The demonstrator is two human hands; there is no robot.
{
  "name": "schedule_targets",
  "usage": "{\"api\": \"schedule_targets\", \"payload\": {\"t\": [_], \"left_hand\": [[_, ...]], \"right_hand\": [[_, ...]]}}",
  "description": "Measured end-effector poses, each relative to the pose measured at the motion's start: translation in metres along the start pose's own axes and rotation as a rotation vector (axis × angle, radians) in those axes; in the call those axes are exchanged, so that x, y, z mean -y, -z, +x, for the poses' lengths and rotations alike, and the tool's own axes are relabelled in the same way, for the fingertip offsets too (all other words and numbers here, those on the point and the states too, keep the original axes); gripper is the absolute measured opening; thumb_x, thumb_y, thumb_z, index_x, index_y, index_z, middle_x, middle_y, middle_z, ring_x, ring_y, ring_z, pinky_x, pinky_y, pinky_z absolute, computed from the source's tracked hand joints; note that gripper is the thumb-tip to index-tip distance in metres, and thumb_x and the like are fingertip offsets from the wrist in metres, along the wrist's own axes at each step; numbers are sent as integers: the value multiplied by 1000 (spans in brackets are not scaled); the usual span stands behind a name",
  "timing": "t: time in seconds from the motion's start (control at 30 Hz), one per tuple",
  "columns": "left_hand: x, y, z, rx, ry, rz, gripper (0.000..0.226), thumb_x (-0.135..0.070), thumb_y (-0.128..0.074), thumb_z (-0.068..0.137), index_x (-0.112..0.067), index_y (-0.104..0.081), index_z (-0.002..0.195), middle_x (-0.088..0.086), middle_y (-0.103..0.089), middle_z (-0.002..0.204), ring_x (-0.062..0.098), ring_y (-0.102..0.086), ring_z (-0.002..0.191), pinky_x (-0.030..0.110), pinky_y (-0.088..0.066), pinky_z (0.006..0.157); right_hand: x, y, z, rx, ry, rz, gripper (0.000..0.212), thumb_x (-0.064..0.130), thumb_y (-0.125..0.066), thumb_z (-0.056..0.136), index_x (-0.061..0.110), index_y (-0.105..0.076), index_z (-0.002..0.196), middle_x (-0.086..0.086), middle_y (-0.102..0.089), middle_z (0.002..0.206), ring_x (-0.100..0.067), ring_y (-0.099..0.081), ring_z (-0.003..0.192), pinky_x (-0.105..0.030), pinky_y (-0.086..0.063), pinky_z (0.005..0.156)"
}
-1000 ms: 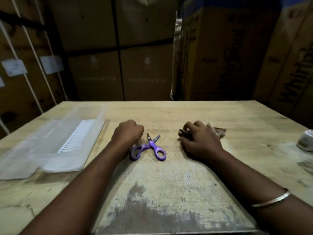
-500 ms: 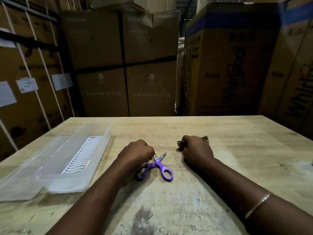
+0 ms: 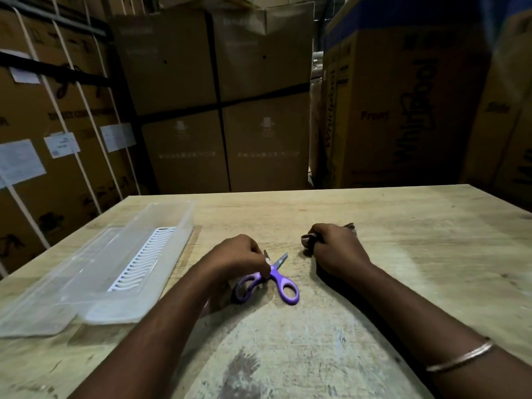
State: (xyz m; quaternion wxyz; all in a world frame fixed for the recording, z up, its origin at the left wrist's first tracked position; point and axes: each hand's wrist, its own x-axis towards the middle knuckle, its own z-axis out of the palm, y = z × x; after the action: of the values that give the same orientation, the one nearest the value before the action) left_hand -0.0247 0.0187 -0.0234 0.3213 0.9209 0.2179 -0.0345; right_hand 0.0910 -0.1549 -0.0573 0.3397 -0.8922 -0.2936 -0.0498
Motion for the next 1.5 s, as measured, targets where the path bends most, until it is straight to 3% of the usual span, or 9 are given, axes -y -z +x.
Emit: {"api": "schedule_targets", "payload": {"t": [0.23, 0.53, 0.8, 0.97, 1.1, 1.23, 1.33, 1.4, 1.5], "left_hand": [[1, -1, 1, -8, -9, 78, 21, -30, -77, 66, -16, -78, 80, 5, -76, 87, 21, -69, 91, 32, -49, 67], [-2, -3, -3, -19, -63, 119, 16, -28, -71, 76, -13, -77, 74, 4, -68, 69, 15, -56, 63, 29, -40, 58], [-6, -1, -2, 33, -121, 12, 13, -19, -67, 89, -12, -77, 85, 0, -63, 62, 3, -46, 40, 21, -35, 45], [-9, -3, -3, 60, -129, -54, 18, -10, -63, 90, -10, -77, 101, 6, -70, 82, 12, -57, 66, 25, -42, 61], [-11, -11, -2, 2, -121, -153, 21, -14, -61, 83, -8, -79, 91, 14, -75, 94, 23, -65, 83, 35, -50, 79], [-14, -23, -3, -104, -127, -189, 26, -28, -59, 84, -20, -75, 66, -2, -73, 84, 19, -64, 86, 41, -49, 86], [-14, -28, -5, -103, -137, -195, 22, -35, -61, 78, -28, -77, 65, -12, -69, 61, 13, -64, 67, 41, -51, 79], [-16, -30, -6, -79, -136, -233, 19, -33, -63, 77, -27, -78, 67, -12, -70, 59, 11, -61, 58, 41, -51, 76], [-19, -32, -9, -89, -133, -237, 17, -39, -64, 70, -32, -79, 67, -12, -75, 71, 14, -70, 80, 47, -54, 91]], "right_hand": [[1, 3, -2, 10, -24, 44, 15, 23, -54, 89, 19, -68, 91, -2, -71, 89, -21, -63, 85, -45, -56, 78], [2, 4, -2, 25, -41, 55, 15, 22, -54, 89, 19, -69, 92, -2, -71, 89, -21, -63, 85, -46, -56, 78], [2, 7, -2, -81, -89, 149, 8, 24, -59, 91, 23, -66, 94, 7, -69, 78, -3, -67, 70, -36, -58, 69], [1, 16, -3, -155, -112, 251, 14, 12, -69, 86, 25, -67, 81, 2, -70, 80, -11, -70, 64, -37, -62, 63], [0, 20, -4, -150, -154, 237, 18, 4, -73, 77, 20, -75, 72, -1, -72, 72, -9, -71, 61, -31, -62, 66], [0, 22, -4, -179, -135, 316, 15, 9, -67, 82, 15, -73, 70, 2, -70, 65, -2, -68, 52, -22, -58, 51], [-1, 21, -1, -203, -103, 336, 17, 23, -67, 86, 14, -76, 76, -2, -73, 70, -11, -70, 63, -30, -60, 58], [-4, 21, 1, -207, -52, 266, 11, 23, -70, 85, 16, -78, 84, 4, -73, 75, -9, -68, 74, -21, -54, 61], [-3, 29, 2, -217, 12, 266, 13, 17, -74, 82, 17, -77, 95, 9, -70, 81, 3, -65, 78, -3, -44, 64]]}}
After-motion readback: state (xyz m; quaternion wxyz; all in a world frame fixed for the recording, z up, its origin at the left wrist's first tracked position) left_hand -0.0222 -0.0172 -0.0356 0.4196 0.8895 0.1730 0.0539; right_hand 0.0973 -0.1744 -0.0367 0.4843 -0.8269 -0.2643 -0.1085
